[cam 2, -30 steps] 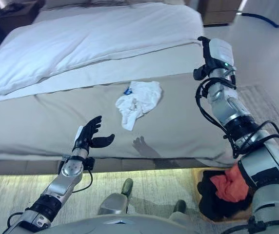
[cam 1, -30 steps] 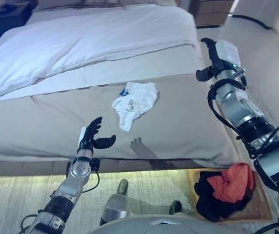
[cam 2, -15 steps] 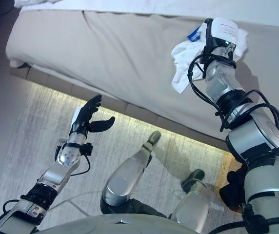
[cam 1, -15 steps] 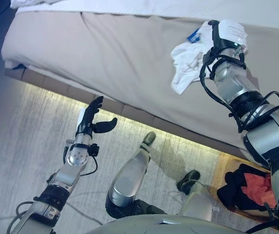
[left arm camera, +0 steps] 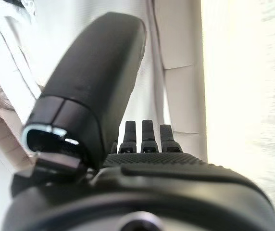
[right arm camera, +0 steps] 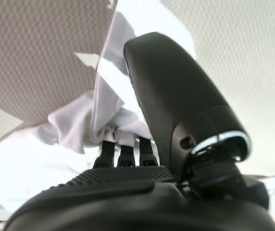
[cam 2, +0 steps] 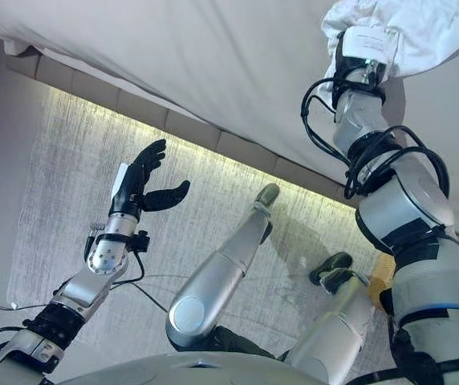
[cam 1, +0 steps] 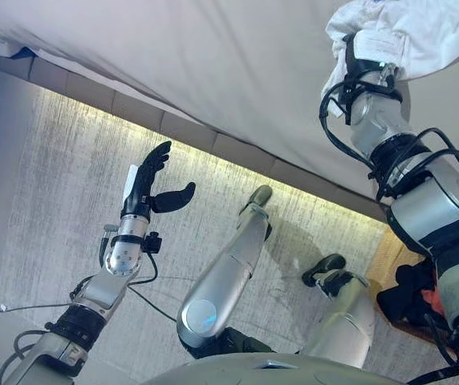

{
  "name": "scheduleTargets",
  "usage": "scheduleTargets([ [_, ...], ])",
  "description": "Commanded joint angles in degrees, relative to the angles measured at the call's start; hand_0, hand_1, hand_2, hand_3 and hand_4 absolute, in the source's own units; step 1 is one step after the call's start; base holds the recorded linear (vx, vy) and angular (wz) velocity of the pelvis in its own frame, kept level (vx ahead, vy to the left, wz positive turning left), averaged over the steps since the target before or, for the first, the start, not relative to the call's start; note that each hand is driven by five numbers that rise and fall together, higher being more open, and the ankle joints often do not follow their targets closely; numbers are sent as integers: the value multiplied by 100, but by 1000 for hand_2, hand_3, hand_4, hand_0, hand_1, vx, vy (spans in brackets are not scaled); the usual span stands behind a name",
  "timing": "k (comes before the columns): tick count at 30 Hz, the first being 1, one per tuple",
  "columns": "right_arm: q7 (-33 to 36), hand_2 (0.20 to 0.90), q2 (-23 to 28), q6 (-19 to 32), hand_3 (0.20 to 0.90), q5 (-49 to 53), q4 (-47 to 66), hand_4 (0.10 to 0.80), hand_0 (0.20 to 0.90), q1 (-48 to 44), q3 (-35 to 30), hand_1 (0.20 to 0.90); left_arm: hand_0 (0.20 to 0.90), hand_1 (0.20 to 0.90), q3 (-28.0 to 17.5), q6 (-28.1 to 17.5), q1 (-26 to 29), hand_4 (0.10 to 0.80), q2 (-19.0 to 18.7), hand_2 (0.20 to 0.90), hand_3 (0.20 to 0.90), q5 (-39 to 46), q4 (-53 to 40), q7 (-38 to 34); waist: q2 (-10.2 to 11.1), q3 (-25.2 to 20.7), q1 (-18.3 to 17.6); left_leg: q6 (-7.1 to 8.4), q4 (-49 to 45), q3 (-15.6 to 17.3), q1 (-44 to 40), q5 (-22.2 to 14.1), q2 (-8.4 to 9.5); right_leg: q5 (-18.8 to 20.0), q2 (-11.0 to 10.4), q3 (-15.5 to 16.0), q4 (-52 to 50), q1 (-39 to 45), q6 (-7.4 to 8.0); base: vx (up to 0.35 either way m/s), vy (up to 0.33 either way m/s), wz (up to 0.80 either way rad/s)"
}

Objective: Pick up the clothes from the bed and place them into the basket

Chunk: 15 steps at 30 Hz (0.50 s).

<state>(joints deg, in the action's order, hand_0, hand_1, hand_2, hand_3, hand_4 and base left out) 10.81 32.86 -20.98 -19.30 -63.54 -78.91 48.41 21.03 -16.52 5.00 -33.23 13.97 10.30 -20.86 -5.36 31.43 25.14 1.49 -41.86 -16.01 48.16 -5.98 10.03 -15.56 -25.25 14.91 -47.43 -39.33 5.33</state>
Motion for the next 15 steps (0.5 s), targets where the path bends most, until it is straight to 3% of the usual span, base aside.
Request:
scheduleTargets([
  [1, -710, 900, 535, -472, 900, -189, -352, 800, 900, -688, 531, 900, 900, 900, -141, -660, 16, 800, -150, 900, 900, 192, -509, -104, -443, -164, 139, -501, -532, 330, 171, -548, 7, 275, 427, -186, -627, -279, -399, 1, 62, -6],
  [4, -1182, 900, 607, -613, 900, -329, -519, 800, 900, -894, 746, 900, 900, 900, -183, -704, -97, 800, -172, 900, 900, 221, -568, -70, -457, -164, 156, -511, -578, 358, 326, -515, -2, 253, 467, -221, -695, -475, -418, -2, 55, -3],
  [8, -1157, 900, 685, -673, 900, -300, -616, 800, 900, -1051, 810, 900, 900, 900, -218, -791, -193, 800, -191, 900, 900, 288, -677, -107, -479, -164, 184, -535, -596, 350, 501, -459, 18, 253, 501, -224, -726, -666, -436, 0, 0, 0],
  [10, -1009, 742, 690, -681, 716, -259, -608, 616, 742, -1105, 807, 742, 900, 900, -240, -790, -244, 800, -184, 900, 900, 301, -719, -101, -484, -164, 197, -544, -592, 355, 547, -442, 15, 241, 518, -217, -762, -747, -441, 0, 0, 0],
  [11, -917, 462, 706, -668, 389, -229, -599, 289, 462, -1141, 803, 462, 900, 900, -246, -782, -262, 800, -193, 900, 900, 323, -733, -87, -487, -164, 198, -544, -581, 353, 558, -426, 18, 236, 534, -218, -766, -763, -439, -19, 15, 6],
  [12, -749, 300, 699, -683, 200, -112, -581, 100, 300, -1192, 806, 300, 900, 900, -231, -776, -273, 800, -179, 900, 900, 342, -733, -94, -487, -164, 199, -546, -569, 357, 577, -408, 13, 235, 544, -215, -763, -783, -447, -29, 13, 7],
  [15, -252, 300, 698, -526, 200, -35, -509, 100, 300, -1225, 653, 300, 900, 900, -227, -816, -325, 800, -154, 900, 900, 333, -755, -118, -455, -164, 187, -555, -509, 370, 563, -380, -18, 254, 574, -201, -723, -771, -461, -29, -2, -6],
])
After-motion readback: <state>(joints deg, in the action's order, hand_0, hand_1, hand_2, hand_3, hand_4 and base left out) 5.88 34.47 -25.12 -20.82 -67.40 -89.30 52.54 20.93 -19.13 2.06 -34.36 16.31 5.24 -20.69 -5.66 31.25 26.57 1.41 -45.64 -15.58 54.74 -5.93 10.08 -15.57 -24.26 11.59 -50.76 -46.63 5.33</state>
